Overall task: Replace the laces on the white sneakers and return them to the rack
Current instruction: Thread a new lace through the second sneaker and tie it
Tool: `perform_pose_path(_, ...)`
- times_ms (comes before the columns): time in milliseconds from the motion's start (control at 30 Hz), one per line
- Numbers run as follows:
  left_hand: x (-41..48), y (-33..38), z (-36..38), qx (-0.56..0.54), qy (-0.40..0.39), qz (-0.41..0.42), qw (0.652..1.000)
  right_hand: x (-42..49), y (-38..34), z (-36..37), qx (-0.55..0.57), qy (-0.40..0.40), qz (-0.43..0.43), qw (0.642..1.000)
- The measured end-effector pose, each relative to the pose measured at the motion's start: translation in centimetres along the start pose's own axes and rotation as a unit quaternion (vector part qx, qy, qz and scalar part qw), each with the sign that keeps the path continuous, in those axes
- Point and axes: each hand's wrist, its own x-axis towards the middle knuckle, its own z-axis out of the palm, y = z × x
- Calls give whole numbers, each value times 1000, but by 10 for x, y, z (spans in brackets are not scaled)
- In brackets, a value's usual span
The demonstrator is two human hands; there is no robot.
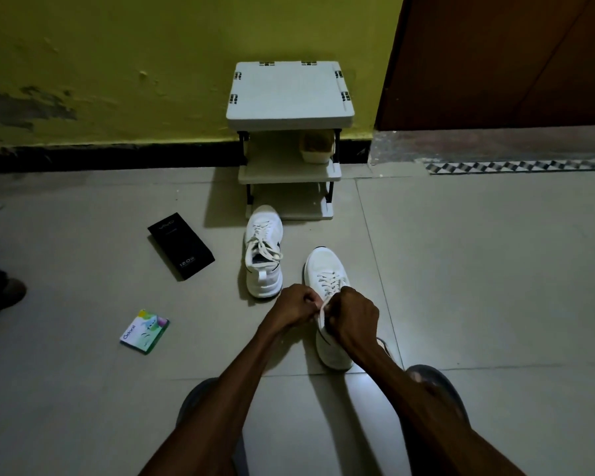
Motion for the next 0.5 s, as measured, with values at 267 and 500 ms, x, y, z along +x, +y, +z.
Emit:
perform_pose_path(267,2,-9,-1,-53,-24,-26,998,10,8,-12,17,-109,6,994)
perform_pose_path(500,6,-6,1,-12,25,67,997,1,7,-6,7,-61,-1,998)
